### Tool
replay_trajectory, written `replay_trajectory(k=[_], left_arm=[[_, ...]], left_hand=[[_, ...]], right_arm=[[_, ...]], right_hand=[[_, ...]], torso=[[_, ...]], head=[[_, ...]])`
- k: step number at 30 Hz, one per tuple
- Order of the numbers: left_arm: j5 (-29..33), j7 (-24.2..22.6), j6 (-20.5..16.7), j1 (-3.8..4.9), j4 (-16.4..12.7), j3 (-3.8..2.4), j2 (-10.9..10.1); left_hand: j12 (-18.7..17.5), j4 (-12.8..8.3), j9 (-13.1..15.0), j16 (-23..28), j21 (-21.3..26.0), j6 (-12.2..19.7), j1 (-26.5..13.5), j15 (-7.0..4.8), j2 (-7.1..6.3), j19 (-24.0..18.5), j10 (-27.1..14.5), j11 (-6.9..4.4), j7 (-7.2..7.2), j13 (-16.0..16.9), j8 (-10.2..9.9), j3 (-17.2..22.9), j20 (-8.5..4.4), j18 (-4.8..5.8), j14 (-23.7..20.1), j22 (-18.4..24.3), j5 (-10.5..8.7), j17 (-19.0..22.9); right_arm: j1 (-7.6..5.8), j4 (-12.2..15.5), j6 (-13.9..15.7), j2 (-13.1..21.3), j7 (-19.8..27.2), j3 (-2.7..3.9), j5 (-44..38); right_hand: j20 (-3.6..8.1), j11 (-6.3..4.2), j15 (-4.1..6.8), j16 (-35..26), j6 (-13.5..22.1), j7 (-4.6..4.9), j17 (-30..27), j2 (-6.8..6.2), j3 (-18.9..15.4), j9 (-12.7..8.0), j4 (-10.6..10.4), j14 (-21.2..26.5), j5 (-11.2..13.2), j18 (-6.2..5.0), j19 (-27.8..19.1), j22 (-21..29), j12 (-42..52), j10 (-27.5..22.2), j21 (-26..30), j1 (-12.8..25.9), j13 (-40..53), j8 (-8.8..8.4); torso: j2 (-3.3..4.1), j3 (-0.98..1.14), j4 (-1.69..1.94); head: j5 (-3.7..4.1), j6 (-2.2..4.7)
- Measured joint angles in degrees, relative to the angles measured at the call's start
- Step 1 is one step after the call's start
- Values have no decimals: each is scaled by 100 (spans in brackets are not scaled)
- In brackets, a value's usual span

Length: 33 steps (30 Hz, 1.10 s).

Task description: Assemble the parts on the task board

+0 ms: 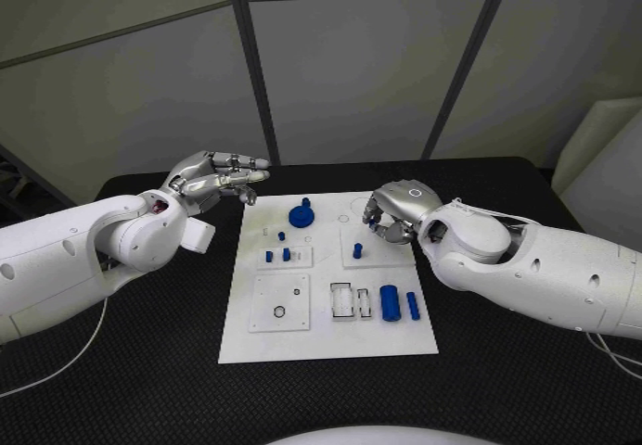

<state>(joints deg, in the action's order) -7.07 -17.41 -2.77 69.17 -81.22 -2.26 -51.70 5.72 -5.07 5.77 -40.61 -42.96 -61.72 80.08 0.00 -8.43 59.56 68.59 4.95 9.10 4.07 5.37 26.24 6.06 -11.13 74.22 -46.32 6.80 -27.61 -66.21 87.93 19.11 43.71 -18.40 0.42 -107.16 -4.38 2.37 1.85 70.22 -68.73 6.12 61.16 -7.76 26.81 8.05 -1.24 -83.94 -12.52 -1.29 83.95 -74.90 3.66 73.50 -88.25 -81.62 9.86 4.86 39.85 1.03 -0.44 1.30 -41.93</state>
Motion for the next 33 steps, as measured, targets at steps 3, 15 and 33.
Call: replay_trajectory(k=[3,15,33], left_arm=[[0,0,0,0,5,0,0],[1,0,0,0,13,0,-2],[6,0,0,0,30,0,-6]], left_hand=[[0,0,0,0,0,0,0,0,0,0,0,0,0,0,0,0,0,0,0,0,0,0],[0,0,0,0,0,0,0,1,0,0,0,0,0,0,0,0,0,0,1,0,0,-1],[0,0,-3,27,-1,0,0,2,0,0,0,0,0,2,0,0,0,0,2,2,0,2]], right_arm=[[0,30,38,22,0,5,0],[-1,123,189,88,-7,22,-1],[-3,201,285,145,-27,39,-2]], right_hand=[[0,0,0,0,1,-1,0,0,0,0,0,0,0,0,0,0,0,0,0,0,0,-6],[0,0,0,0,-16,-24,0,-8,16,0,17,0,2,-1,0,0,0,0,0,7,-2,13],[0,1,0,0,-28,-12,0,-8,1,5,32,0,3,-1,0,0,0,-1,0,7,-4,6]], torso=[[0,-1,0],[-2,-1,-1],[-2,-1,-3]], head=[[2,2],[4,8],[-7,9]])
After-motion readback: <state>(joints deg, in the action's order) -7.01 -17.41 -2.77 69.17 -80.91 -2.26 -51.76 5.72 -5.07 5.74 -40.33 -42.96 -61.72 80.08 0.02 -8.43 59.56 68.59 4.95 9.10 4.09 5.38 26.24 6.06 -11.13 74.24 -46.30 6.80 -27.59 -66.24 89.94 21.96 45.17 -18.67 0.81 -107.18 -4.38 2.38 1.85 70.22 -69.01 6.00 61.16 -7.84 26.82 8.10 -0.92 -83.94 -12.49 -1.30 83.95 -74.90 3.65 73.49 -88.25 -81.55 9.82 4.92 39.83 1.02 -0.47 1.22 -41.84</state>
